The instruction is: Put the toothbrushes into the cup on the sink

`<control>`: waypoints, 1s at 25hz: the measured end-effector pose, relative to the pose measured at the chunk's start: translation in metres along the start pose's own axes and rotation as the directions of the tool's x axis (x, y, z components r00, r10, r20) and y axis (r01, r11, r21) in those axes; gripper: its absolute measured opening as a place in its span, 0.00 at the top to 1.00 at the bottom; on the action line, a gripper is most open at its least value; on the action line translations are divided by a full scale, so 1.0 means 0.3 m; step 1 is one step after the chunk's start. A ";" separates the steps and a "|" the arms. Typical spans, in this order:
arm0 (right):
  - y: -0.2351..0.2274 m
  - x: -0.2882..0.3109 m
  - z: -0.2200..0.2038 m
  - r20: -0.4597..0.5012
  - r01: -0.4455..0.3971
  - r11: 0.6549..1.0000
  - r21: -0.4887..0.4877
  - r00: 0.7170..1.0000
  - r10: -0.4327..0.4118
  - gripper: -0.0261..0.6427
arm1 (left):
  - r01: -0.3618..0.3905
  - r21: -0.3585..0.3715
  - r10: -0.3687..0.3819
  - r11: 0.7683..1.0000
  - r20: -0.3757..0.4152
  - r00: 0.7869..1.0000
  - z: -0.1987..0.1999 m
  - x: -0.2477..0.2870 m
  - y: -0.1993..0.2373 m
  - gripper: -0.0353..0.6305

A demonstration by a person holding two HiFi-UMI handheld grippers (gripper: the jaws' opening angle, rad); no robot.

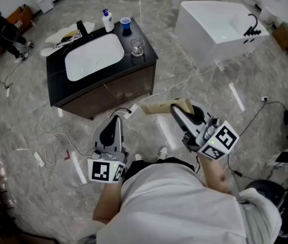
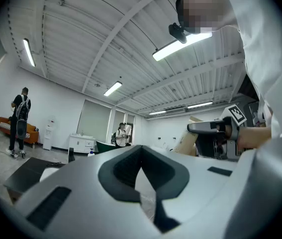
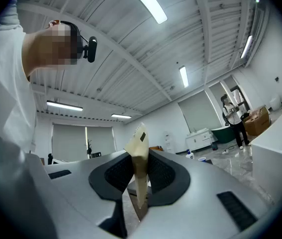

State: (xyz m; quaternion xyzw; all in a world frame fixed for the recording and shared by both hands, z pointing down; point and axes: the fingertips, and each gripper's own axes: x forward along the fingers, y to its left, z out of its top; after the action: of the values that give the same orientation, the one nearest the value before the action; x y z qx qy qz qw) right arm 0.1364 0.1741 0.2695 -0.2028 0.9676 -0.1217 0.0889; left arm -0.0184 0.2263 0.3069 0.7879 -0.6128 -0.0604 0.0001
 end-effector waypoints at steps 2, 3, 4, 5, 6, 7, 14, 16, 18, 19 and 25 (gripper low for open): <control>-0.002 -0.003 -0.004 -0.002 0.000 1.000 0.002 1.000 0.000 0.83 | 0.000 -0.002 0.000 1.000 -0.005 1.000 -0.008 0.003 -0.003 0.94; -0.003 -0.004 -0.006 -0.003 0.000 1.000 0.004 1.000 0.000 0.83 | 0.000 -0.003 0.000 1.000 -0.006 1.000 -0.011 0.005 -0.004 0.94; -0.005 -0.006 -0.008 -0.004 0.001 1.000 0.005 1.000 -0.001 0.83 | 0.001 -0.004 -0.001 1.000 -0.006 1.000 -0.013 0.008 -0.006 0.94; -0.006 -0.008 -0.010 -0.005 0.002 1.000 0.006 1.000 -0.002 0.83 | 0.003 -0.005 -0.003 1.000 -0.005 1.000 -0.014 0.011 -0.008 0.94; -0.007 -0.011 -0.010 -0.006 0.003 1.000 0.006 1.000 -0.003 0.83 | 0.004 -0.006 -0.004 1.000 -0.004 1.000 -0.012 0.013 -0.010 0.94; -0.006 -0.014 -0.009 -0.006 0.004 1.000 0.005 1.000 -0.004 0.83 | 0.005 -0.006 -0.005 1.000 -0.003 1.000 -0.010 0.013 -0.014 0.94; -0.003 -0.041 -0.016 -0.017 0.005 1.000 0.005 1.000 -0.005 0.83 | 0.004 -0.014 -0.005 1.000 -0.010 1.000 -0.018 0.007 -0.042 0.94; 0.000 -0.047 -0.020 -0.025 0.000 1.000 -0.011 1.000 -0.001 0.83 | 0.000 -0.015 -0.001 1.000 -0.010 1.000 -0.020 0.008 -0.047 0.94; 0.005 -0.050 -0.023 -0.032 -0.009 1.000 -0.021 0.999 0.008 0.83 | -0.007 -0.015 0.007 1.000 -0.013 1.000 -0.022 0.009 -0.049 0.94; 0.005 -0.051 -0.025 -0.033 -0.014 1.000 -0.020 0.999 0.014 0.83 | -0.011 -0.014 0.011 1.000 -0.015 1.000 -0.023 0.009 -0.052 0.94; -0.024 -0.079 -0.014 -0.032 -0.045 0.999 -0.008 0.998 0.045 0.83 | -0.039 -0.014 0.039 0.999 -0.015 0.999 -0.029 0.027 -0.085 0.94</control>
State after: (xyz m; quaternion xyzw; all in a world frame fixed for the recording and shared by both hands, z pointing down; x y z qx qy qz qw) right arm 0.1597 0.1782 0.2783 -0.1792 0.9737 -0.1188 0.0753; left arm 0.0089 0.2242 0.3129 0.7763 -0.6275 -0.0590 0.0115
